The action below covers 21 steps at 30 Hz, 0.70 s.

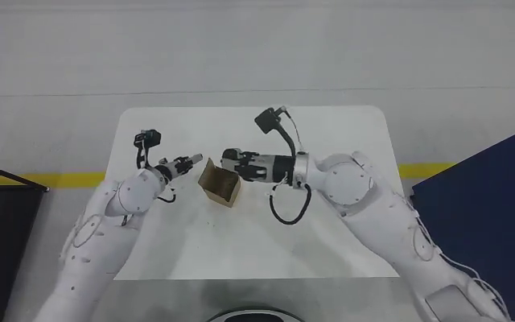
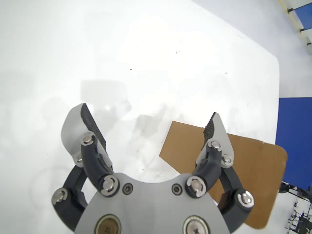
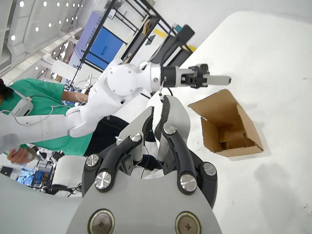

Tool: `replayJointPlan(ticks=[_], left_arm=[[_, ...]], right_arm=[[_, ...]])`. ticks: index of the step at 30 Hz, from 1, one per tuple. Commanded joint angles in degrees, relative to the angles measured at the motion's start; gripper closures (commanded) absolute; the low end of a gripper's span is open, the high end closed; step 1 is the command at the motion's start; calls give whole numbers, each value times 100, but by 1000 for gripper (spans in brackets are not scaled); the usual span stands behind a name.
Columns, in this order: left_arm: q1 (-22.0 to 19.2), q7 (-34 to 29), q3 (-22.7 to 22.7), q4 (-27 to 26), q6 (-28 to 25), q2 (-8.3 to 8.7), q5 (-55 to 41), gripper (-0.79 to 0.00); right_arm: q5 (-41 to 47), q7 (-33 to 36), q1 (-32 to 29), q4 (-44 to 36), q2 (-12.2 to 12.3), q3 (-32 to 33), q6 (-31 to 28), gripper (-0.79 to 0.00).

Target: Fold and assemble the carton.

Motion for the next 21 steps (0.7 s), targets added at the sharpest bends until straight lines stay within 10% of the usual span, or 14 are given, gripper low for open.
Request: replayJointPlan(ticks=[1,9,21], left_arm=[[-234,-13,301,290,-6,-65,31,-785],[-499,-108,1079,491,-139,-257,107,-785],[-143,-52,819,98,-134,-242,-246,-785]], right_arm=[[-96,-50,-242,-213,63,298,68,0],[-204,-154,-1295,-975,270,1405,102,0],[-133,-112,-1497,-1099,302,1650,105,0]])
